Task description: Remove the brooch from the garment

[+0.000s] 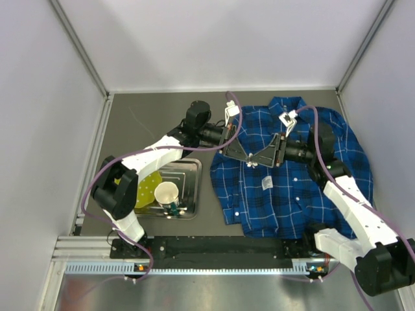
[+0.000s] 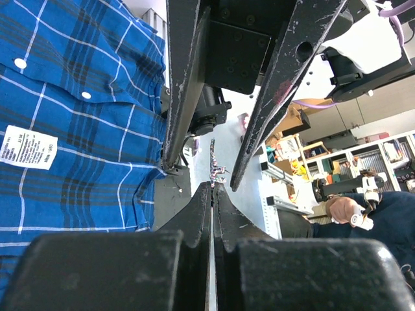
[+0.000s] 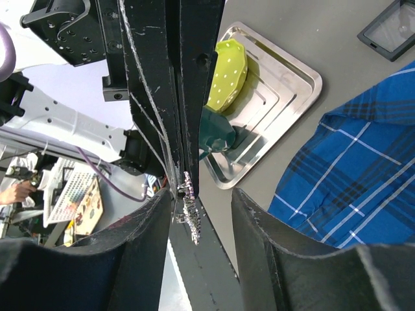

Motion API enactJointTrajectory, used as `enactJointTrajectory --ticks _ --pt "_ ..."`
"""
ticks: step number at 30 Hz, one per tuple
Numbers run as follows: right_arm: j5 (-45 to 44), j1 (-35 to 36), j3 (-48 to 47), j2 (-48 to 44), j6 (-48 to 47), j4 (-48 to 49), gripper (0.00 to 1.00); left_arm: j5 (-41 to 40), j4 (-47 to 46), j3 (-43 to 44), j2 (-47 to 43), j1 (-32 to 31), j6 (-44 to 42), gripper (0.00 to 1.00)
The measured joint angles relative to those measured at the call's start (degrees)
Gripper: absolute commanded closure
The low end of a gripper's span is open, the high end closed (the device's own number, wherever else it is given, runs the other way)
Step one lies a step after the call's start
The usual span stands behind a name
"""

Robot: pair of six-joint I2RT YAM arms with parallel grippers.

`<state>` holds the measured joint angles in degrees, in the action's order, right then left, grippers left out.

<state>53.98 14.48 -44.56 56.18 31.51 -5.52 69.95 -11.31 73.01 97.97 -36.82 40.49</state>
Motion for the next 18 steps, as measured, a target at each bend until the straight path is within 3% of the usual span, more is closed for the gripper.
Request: enactJointTrajectory --ticks 8,18 --pt "-0.4 0.0 0.0 0.0 0.1 0.0 0.60 0.8 0.0 0.0 0.0 0.0 0.0 1.00" --pt "0.4 0.0 0.0 -0.2 0.5 1.0 0.75 1.0 -3.3 -0.6 0.0 0.0 2.9 1.00"
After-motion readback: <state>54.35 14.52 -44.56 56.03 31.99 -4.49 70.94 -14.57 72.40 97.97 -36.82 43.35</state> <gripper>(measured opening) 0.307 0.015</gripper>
